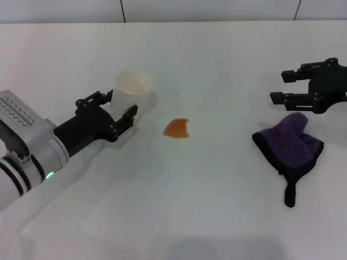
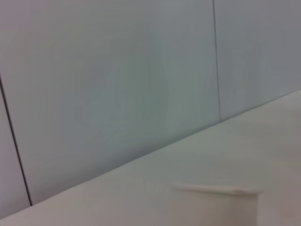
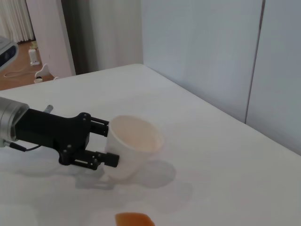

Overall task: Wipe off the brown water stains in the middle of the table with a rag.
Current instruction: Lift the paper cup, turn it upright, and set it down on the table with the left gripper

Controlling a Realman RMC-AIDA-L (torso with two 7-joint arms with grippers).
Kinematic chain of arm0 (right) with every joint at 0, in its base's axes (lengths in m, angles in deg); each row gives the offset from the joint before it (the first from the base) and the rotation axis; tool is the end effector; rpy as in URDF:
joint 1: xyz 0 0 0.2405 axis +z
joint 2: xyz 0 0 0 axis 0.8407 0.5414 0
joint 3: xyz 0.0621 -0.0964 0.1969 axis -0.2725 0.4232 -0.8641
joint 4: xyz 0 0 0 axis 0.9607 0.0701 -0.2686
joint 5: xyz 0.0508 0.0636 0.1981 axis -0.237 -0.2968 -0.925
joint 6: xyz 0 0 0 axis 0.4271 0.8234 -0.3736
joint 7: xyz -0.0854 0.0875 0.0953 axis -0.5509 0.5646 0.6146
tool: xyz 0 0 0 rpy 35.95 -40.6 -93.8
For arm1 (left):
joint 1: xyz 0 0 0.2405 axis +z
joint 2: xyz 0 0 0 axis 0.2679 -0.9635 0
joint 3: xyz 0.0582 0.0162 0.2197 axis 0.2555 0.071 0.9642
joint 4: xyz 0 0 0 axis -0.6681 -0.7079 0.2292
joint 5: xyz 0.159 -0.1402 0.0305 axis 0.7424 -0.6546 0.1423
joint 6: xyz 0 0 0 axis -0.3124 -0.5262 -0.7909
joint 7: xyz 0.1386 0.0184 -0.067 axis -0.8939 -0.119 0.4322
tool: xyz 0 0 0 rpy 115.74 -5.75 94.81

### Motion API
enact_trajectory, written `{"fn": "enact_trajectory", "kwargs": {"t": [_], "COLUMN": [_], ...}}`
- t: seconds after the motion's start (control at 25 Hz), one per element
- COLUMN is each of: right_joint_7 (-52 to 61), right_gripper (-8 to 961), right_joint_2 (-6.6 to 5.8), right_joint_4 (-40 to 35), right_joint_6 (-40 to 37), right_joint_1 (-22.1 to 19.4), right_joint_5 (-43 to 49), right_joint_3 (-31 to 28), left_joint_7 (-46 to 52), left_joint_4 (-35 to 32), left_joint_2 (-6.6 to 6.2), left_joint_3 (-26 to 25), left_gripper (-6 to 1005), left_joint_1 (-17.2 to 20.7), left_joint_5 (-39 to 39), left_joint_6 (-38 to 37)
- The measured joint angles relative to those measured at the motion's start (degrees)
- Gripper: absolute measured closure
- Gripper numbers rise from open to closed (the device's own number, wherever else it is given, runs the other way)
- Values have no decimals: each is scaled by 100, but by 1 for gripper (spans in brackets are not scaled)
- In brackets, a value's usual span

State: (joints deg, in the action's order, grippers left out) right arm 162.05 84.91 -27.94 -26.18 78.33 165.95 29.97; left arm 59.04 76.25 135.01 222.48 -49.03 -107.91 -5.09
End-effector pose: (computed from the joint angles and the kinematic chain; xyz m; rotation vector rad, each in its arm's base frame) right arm 0.2020 0.3501 0.0628 -2.6403 0.4256 0.3240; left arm -0.2858 0.3268 -0.0664 -2.2647 -0.3924 -0.5381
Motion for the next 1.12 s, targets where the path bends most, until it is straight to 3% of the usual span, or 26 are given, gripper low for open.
{"fn": "enact_trajectory", "kwargs": {"t": [0.36, 1.12], "right_joint_7": [4, 12], "right_gripper": [393, 393], "right_joint_2": [-6, -26], "right_joint_4": [-5, -41], "right_joint_6": [-11, -6], "right_joint_1": [27, 51], "right_joint_5": [5, 7], "right_joint_3": [9, -33], "left_joint_7": [-443, -409], "left_joint_4": [-259, -289], "left_joint_2": [0, -10], "left_joint_3": [-56, -49], "left_gripper": [409, 305], "left_joint_1": [196, 255], "left_joint_5": [-35, -88], "left_joint_6": [-6, 131]}}
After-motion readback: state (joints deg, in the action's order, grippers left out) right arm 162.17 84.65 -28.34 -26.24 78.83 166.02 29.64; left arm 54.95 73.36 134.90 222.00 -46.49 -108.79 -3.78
